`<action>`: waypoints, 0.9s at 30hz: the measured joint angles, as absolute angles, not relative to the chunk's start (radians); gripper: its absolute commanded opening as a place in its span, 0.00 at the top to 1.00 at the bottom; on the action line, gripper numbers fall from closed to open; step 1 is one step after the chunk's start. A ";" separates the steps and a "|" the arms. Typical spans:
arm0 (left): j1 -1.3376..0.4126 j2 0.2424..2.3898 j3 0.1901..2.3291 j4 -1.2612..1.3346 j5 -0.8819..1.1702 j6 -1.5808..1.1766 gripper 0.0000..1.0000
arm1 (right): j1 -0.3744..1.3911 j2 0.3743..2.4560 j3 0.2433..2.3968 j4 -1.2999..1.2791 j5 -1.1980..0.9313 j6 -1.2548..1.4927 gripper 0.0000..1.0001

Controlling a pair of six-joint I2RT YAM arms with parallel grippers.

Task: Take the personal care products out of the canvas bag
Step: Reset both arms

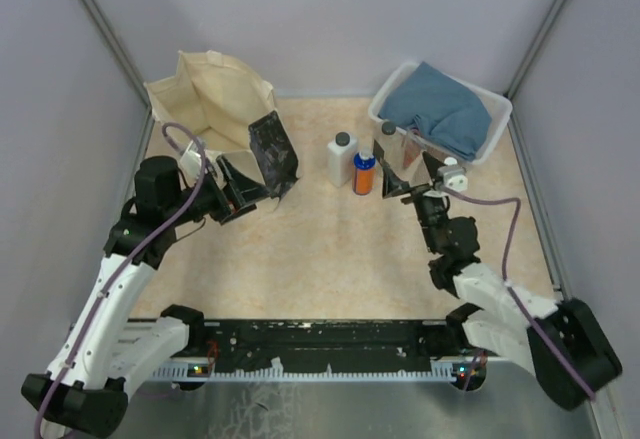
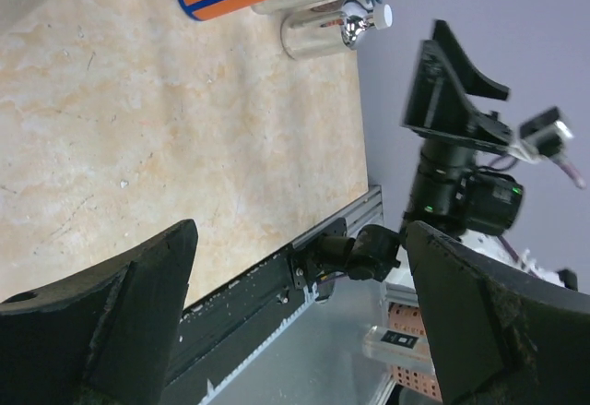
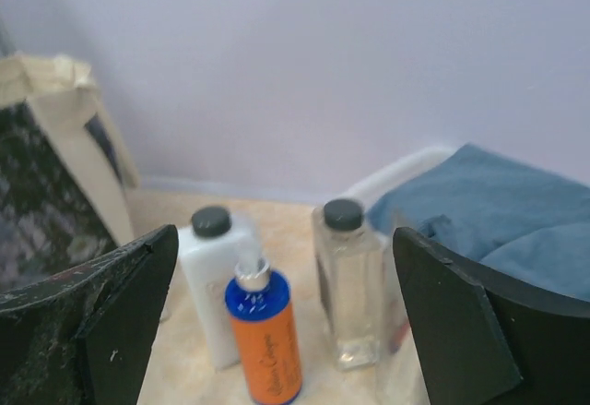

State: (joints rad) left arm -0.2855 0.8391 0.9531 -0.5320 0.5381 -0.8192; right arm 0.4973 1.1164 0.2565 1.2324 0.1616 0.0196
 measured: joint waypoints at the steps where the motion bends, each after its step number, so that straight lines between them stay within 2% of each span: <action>1: -0.286 0.844 0.945 -0.512 0.537 -0.823 0.01 | 0.497 1.029 0.266 1.153 0.192 0.012 0.01; 5: -0.299 0.915 0.921 -0.415 0.535 -0.823 0.00 | 0.461 0.841 0.293 0.932 0.313 -0.019 0.01; 10: -0.365 1.039 0.914 -0.320 0.495 -0.776 0.00 | 0.253 0.811 0.248 0.781 0.366 -0.001 0.01; 14: -0.416 1.109 0.912 -0.272 0.432 -0.722 0.00 | 0.147 0.965 0.176 0.843 0.369 -0.011 0.01; 20: -0.448 1.165 0.912 -0.252 0.267 -0.627 0.00 | 0.089 1.207 0.170 0.912 0.324 0.022 0.01; 25: -0.450 1.122 0.862 -0.216 0.060 -0.540 0.00 | 0.054 1.417 0.086 1.211 0.266 0.036 0.01; 27: -0.450 1.091 0.817 -0.180 -0.013 -0.502 0.00 | 0.054 1.451 0.056 1.224 0.238 0.036 0.01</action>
State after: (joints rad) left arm -0.4500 1.0908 0.8165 -0.1802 -0.0128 -0.5018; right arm 0.0536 1.4506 0.0563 1.2236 0.2382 0.0364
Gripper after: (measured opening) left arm 0.997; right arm 0.990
